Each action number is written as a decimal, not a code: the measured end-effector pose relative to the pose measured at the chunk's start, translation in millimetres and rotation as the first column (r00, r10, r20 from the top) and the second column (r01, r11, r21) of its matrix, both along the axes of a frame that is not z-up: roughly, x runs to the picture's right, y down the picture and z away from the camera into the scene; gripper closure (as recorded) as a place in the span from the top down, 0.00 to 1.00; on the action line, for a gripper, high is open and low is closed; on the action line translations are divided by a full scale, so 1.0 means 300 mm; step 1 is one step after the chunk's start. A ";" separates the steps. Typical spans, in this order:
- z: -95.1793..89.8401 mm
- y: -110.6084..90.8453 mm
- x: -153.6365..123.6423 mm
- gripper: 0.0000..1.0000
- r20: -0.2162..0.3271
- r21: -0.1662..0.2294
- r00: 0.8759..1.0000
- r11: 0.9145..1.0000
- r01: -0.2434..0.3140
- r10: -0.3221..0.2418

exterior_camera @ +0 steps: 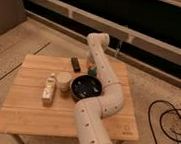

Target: Place the pepper on the white sponge

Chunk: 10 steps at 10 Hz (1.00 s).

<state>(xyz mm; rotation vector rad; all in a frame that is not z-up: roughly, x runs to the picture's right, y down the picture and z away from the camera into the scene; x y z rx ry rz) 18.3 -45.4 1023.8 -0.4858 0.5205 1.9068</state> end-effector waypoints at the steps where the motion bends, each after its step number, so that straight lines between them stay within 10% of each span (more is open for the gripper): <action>1: 0.004 0.007 -0.002 0.01 0.000 -0.005 1.000 1.000 0.002 -0.002; 7: -0.003 0.011 0.037 0.63 -0.088 -0.016 0.996 1.000 0.022 -0.023; 10: -0.005 0.009 0.030 0.67 -0.103 -0.016 0.994 1.000 0.028 -0.029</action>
